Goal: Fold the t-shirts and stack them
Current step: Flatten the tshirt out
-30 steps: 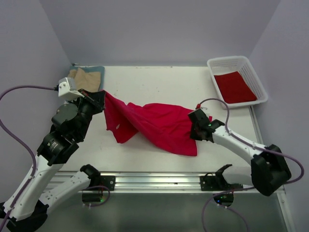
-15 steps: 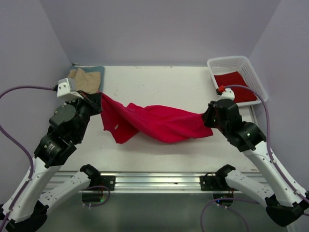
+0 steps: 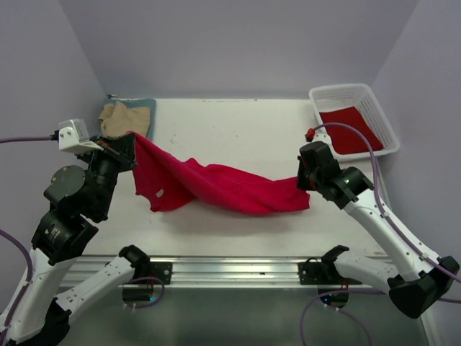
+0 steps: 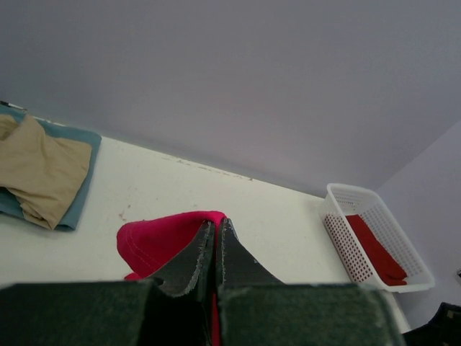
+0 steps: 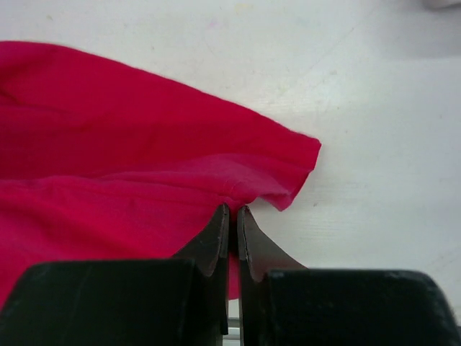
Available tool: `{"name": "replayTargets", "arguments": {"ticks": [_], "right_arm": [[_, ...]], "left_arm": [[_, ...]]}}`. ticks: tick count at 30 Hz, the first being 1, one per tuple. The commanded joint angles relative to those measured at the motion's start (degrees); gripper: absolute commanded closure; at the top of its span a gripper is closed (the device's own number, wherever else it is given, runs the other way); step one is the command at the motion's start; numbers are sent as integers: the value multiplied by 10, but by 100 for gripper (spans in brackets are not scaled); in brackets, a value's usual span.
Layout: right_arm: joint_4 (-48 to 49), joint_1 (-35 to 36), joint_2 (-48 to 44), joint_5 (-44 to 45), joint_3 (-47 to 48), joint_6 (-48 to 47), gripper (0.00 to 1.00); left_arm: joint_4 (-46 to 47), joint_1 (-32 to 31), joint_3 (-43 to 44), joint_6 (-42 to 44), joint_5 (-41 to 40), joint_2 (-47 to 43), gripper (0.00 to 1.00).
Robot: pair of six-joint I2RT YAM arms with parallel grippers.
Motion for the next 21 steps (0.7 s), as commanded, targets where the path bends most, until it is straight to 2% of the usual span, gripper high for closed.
{"name": "replayTargets", "arguments": {"ticks": [1, 4, 8, 21], "right_arm": [[10, -2, -3, -17, -32, 21, 100], [61, -2, 14, -93, -105, 47, 100], [119, -2, 64, -125, -212, 69, 100], [194, -2, 115, -211, -281, 81, 100]], "left_arm": [[8, 4, -1, 6, -14, -6, 100], [7, 4, -4, 5, -16, -6, 100], [6, 4, -14, 3, -17, -6, 100], [11, 4, -30, -5, -20, -1, 100]]}}
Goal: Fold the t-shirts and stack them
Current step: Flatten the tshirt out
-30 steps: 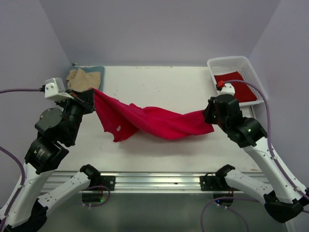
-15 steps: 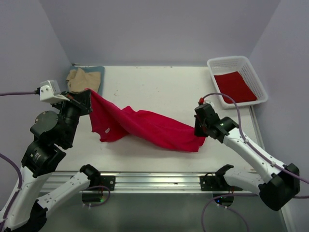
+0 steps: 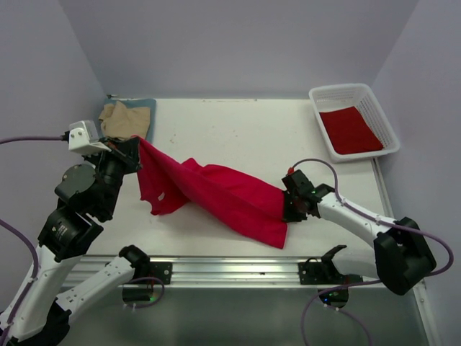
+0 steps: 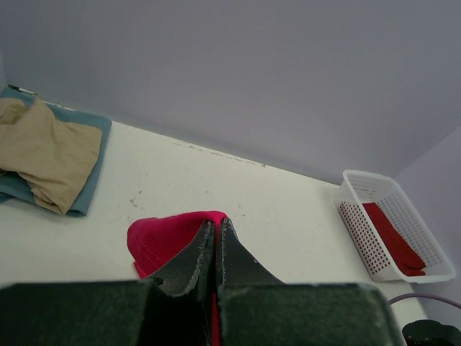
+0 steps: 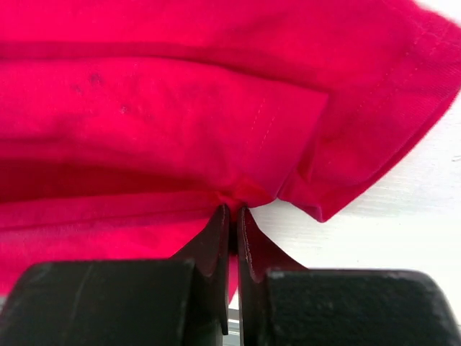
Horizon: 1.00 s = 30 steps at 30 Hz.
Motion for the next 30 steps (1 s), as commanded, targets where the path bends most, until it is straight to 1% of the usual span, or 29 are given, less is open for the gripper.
{"name": "replayTargets", "arguments": {"ticks": [1, 3, 4, 6, 7, 8, 11, 15, 19, 30], "right_arm": [[27, -2, -2, -38, -6, 9, 100], [21, -2, -8, -45, -5, 9, 91], [15, -2, -11, -47, -4, 11, 81], [4, -2, -21, -52, 0, 11, 77], [0, -1, -25, -52, 2, 12, 72], [-3, -2, -33, -53, 2, 11, 71], [-13, -1, -46, -58, 0, 15, 71], [-8, -2, -53, -72, -6, 24, 75], [5, -2, -42, -96, -12, 29, 76], [29, -2, -22, -95, -23, 34, 76]], "left_arm": [[20, 4, -5, -4, -15, -1, 100], [21, 4, -5, -4, -17, -1, 100], [21, 5, -5, -4, -18, -1, 100], [24, 4, -4, -5, -18, 0, 100], [24, 4, -4, -5, -18, 0, 100], [24, 4, -4, -5, -18, 1, 100], [24, 4, -5, -8, -18, 1, 100], [25, 4, -5, -9, -17, 2, 100], [26, 4, -5, -10, -17, 3, 100], [25, 4, -6, -10, -20, 0, 100]]}}
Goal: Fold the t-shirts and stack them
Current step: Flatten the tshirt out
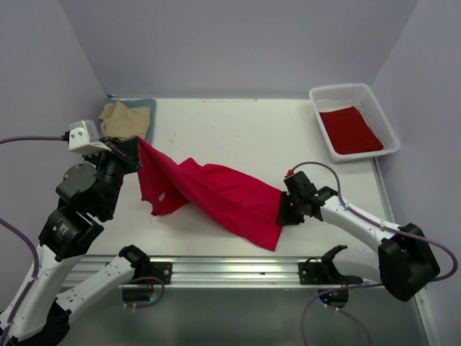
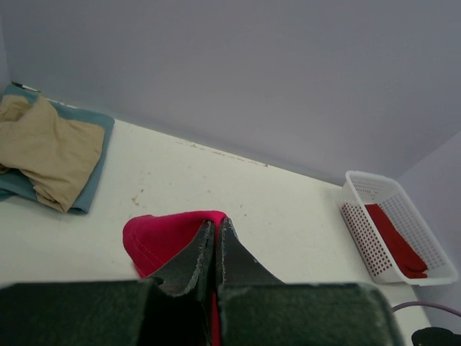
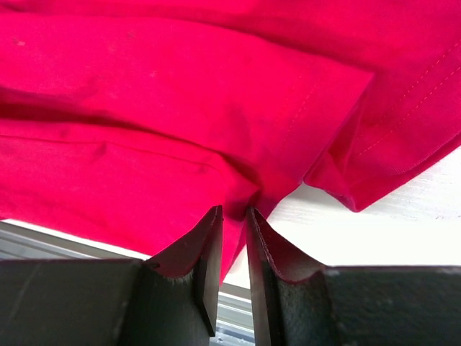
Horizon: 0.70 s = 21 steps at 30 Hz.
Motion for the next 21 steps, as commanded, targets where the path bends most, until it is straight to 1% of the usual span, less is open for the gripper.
{"name": "replayTargets", "arguments": {"ticks": [1, 5, 8, 9, 10, 16, 18, 19, 21], "right_arm": [[19, -2, 10, -13, -13, 7, 77], [44, -2, 35, -4, -25, 9, 80], [63, -1, 48, -7, -29, 10, 86], [67, -1, 52, -7, -31, 13, 95], [70, -1, 52, -7, -32, 13, 100], [59, -1, 23, -8, -25, 6, 100], [52, 0, -2, -21, -21, 1, 100], [47, 1, -35, -23, -13, -3, 100], [20, 3, -71, -16, 10, -14, 100]], "left_arm": [[26, 4, -1, -6, -14, -2, 100], [24, 4, -6, -9, -15, -6, 100], [22, 4, -6, -10, -17, -9, 100], [22, 4, -6, -10, -17, -10, 100], [21, 4, -6, -10, -18, -12, 100], [20, 4, -10, -12, -18, -11, 100], [19, 4, -12, -14, -17, -9, 100], [21, 4, -13, -14, -17, -9, 100], [22, 4, -14, -14, -16, -9, 100]]}}
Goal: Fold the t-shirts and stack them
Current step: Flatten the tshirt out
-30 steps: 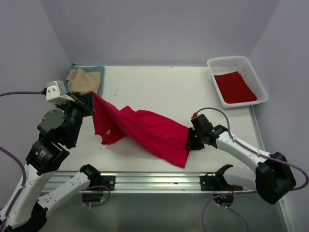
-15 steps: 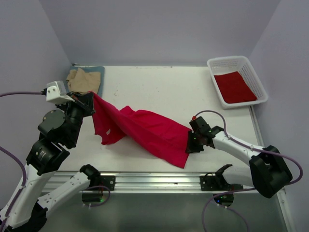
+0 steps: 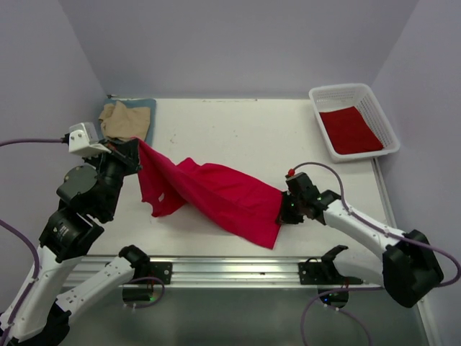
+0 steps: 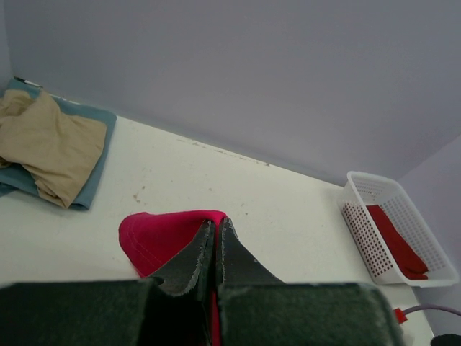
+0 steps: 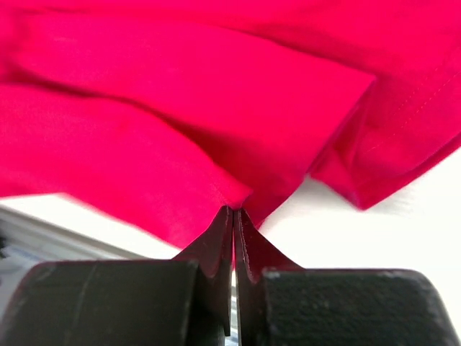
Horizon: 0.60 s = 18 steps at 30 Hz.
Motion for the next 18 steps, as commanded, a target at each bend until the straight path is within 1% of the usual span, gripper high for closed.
{"name": "replayTargets", "arguments": {"ticks": [1, 3, 4, 6, 9, 10, 14, 15, 17, 18], "right_arm": [[-33, 4, -96, 0, 46, -22, 100], [-69, 4, -125, 32, 73, -39, 100], [-81, 4, -136, 45, 105, -47, 100], [-106, 4, -153, 80, 139, -75, 100], [-119, 3, -162, 117, 215, -116, 100], [-118, 4, -162, 143, 229, -128, 100], [-116, 4, -160, 228, 315, -206, 100], [-112, 3, -158, 242, 356, -219, 100], [-109, 4, -154, 277, 397, -247, 100], [-104, 4, -152, 284, 435, -254, 100]], "left_arm": [[22, 4, -4, -8, -10, 0, 100], [21, 4, -6, -5, -11, 1, 100], [23, 4, -5, -5, -11, 3, 100], [28, 4, -3, 6, -5, 5, 100], [34, 4, 13, 28, 6, 13, 100], [41, 4, 18, 37, 11, 19, 100], [81, 4, 59, 116, 68, 32, 100], [85, 4, 71, 126, 92, 43, 100], [84, 4, 110, 153, 116, 57, 100], [81, 4, 123, 159, 138, 71, 100]]}}
